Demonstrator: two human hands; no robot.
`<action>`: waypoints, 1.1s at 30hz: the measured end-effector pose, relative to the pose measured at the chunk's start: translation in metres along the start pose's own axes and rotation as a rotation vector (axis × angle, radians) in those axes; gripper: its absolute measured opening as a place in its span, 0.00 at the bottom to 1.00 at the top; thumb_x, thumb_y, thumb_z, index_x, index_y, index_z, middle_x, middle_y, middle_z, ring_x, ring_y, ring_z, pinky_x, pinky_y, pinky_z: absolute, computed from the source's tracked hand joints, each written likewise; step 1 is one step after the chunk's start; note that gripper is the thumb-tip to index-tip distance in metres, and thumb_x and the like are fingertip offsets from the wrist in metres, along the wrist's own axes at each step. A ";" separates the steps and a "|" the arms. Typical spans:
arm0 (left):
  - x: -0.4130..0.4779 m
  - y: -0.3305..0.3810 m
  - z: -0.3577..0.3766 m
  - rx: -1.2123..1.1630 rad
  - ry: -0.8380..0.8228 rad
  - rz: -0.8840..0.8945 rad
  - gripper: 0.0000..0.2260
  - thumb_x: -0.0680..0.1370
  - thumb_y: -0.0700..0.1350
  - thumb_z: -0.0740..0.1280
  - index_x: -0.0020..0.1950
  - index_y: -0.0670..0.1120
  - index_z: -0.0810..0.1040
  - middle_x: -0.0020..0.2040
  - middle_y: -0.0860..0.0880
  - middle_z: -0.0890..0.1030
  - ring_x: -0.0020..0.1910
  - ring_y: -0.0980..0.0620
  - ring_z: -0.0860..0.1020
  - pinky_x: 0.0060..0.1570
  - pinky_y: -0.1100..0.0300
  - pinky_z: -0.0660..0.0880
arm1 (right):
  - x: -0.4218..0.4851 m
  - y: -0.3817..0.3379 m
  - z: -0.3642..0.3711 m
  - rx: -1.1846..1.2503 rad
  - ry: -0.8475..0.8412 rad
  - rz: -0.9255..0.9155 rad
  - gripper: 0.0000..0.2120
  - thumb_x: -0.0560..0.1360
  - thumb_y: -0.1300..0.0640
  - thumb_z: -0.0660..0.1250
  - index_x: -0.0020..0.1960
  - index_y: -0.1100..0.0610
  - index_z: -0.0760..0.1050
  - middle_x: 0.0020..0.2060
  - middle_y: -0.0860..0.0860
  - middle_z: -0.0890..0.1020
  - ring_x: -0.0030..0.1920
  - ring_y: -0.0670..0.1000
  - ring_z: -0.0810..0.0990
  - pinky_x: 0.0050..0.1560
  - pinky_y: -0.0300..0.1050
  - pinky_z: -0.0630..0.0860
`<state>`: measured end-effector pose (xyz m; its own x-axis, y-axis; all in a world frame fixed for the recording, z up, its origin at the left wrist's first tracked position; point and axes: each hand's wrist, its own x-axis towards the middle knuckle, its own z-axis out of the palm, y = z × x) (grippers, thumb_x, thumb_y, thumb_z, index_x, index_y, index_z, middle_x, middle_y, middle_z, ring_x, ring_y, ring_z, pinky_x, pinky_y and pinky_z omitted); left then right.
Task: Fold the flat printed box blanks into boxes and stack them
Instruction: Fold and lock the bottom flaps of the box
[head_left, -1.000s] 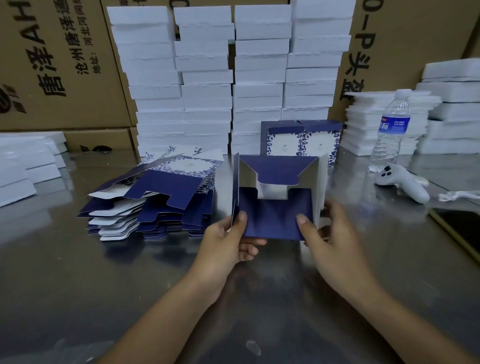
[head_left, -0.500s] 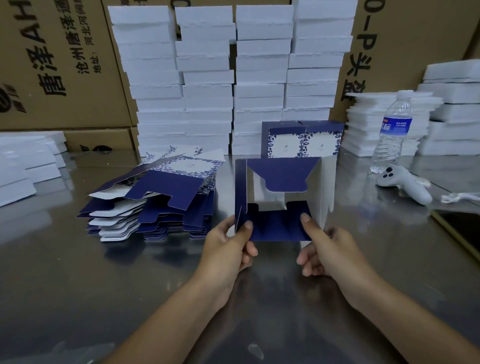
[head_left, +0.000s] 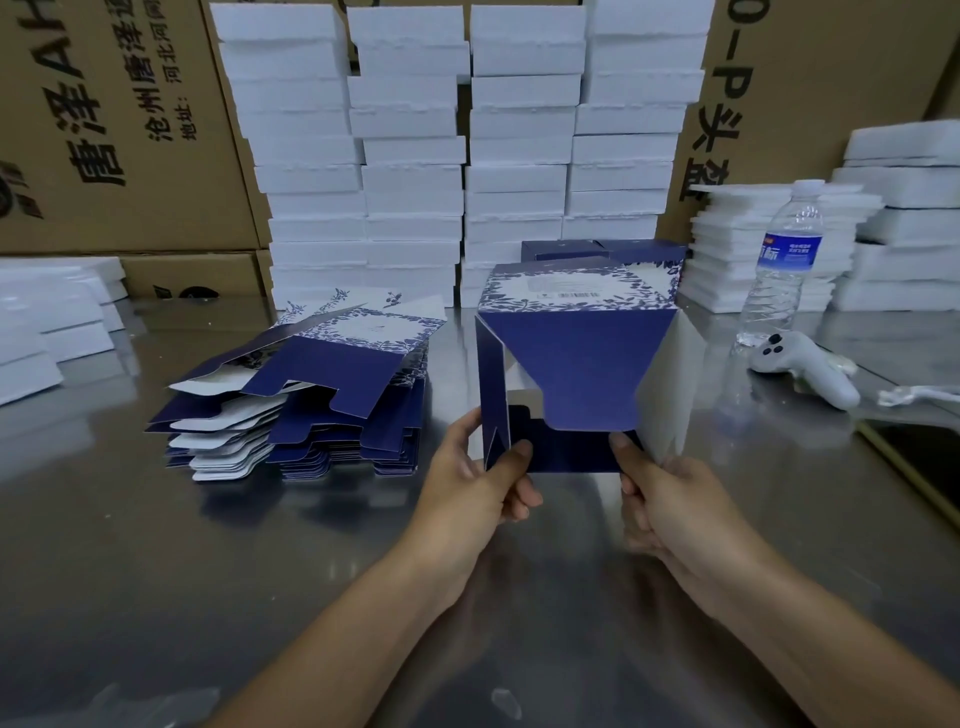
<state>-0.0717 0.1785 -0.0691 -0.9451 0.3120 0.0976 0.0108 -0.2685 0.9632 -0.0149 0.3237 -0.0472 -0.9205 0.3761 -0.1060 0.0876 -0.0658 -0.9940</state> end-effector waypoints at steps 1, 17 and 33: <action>0.000 0.000 0.000 0.000 0.000 0.007 0.21 0.79 0.39 0.65 0.71 0.41 0.64 0.25 0.47 0.76 0.24 0.54 0.72 0.29 0.64 0.71 | 0.000 -0.001 0.001 0.002 0.008 -0.013 0.21 0.79 0.50 0.61 0.31 0.57 0.62 0.18 0.49 0.60 0.19 0.46 0.56 0.21 0.37 0.54; -0.013 0.007 0.010 -0.045 -0.028 0.019 0.15 0.78 0.34 0.63 0.63 0.32 0.67 0.30 0.46 0.79 0.29 0.52 0.76 0.33 0.62 0.75 | -0.001 0.005 0.006 0.018 -0.098 -0.051 0.21 0.78 0.54 0.62 0.27 0.57 0.67 0.17 0.52 0.67 0.17 0.45 0.63 0.22 0.37 0.62; -0.019 0.009 0.016 -0.056 -0.077 0.013 0.19 0.75 0.32 0.67 0.64 0.32 0.67 0.37 0.41 0.80 0.33 0.50 0.77 0.37 0.59 0.76 | -0.006 0.003 0.006 0.120 -0.225 0.014 0.22 0.77 0.58 0.63 0.24 0.56 0.72 0.19 0.53 0.69 0.19 0.47 0.63 0.24 0.37 0.66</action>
<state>-0.0486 0.1851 -0.0585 -0.9169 0.3769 0.1316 0.0030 -0.3230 0.9464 -0.0111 0.3160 -0.0498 -0.9822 0.1602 -0.0975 0.0673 -0.1839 -0.9806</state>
